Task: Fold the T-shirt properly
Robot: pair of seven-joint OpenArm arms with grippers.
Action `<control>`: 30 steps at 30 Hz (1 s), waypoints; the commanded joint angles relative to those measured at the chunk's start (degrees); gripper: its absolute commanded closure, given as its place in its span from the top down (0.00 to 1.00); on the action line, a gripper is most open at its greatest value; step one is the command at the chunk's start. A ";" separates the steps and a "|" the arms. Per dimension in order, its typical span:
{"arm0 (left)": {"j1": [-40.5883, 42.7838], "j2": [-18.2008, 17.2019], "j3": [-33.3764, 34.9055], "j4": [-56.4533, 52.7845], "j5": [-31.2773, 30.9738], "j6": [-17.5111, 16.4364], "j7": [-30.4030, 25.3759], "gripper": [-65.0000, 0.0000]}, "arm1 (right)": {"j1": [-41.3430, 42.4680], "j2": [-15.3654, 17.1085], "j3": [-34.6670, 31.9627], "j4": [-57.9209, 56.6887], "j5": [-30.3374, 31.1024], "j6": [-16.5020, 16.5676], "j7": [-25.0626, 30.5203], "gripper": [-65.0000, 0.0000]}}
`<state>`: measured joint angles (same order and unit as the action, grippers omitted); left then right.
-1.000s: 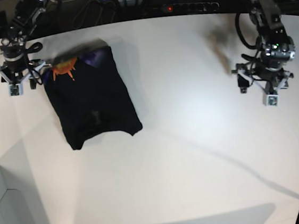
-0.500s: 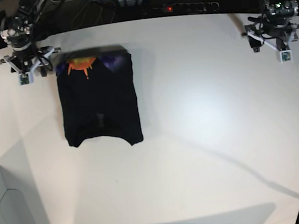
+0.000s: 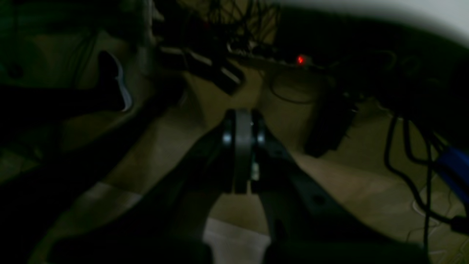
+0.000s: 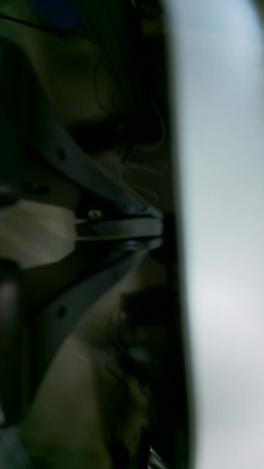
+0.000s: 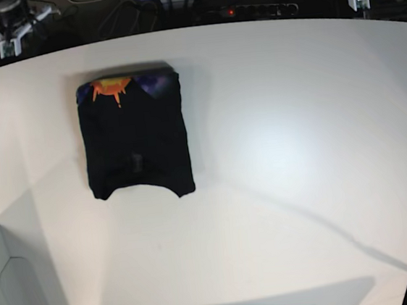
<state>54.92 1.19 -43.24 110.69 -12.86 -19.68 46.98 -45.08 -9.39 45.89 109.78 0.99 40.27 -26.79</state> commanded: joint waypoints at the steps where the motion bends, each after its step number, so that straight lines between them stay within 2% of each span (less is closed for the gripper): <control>1: 2.71 0.17 0.21 -1.20 0.25 0.30 -2.10 0.00 | -2.17 0.39 -0.66 -0.11 1.34 -0.27 0.90 0.00; 3: 3.94 -0.36 3.46 -6.74 0.77 0.30 -8.34 0.00 | -4.81 0.39 -3.56 -2.57 1.95 -0.27 0.90 0.00; 7: 1.74 -5.45 11.55 -21.16 0.77 0.83 -17.22 0.00 | -4.55 0.39 -7.43 -12.24 1.51 -0.27 1.42 0.00; 10: -6.34 -9.06 18.76 -38.21 0.77 0.83 -23.20 0.00 | 0.20 1.34 -10.15 -23.67 -0.69 -0.27 1.51 0.00; 12: -13.29 -10.03 22.63 -51.49 0.77 0.83 -27.60 0.00 | 4.07 2.05 -11.91 -32.28 -2.62 -0.27 2.39 0.00; 16: -25.33 -10.11 27.90 -74.69 0.77 0.91 -40.26 0.00 | 9.78 5.56 -18.50 -48.28 -8.34 -1.02 12.41 0.00; 19: -33.60 -10.11 34.32 -88.06 0.77 0.91 -47.11 0.00 | 13.83 8.46 -22.02 -59.62 -9.83 -8.84 21.82 0.00; 21: -38.52 -9.67 38.01 -95.00 0.60 0.91 -48.87 0.00 | 17.52 11.01 -24.92 -69.82 -9.83 -16.23 29.12 0.00; 24: -42.30 -8.62 40.47 -96.76 0.34 0.91 -48.87 0.00 | 23.50 13.39 -28.44 -84.85 -9.83 -28.45 38.08 0.00; 28: -44.23 -7.30 41.09 -96.94 0.77 0.91 -48.78 0.00 | 29.21 13.65 -31.78 -98.39 -9.83 -46.29 47.23 0.00; 30: -45.03 -7.21 41.09 -97.11 0.77 0.91 -48.70 0.00 | 30.71 13.48 -34.24 -100.94 -9.83 -52.45 49.69 0.00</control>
<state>9.54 -5.04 -2.13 13.65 -11.97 -18.70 -1.50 -13.76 3.60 11.38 8.75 -9.02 -11.31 22.46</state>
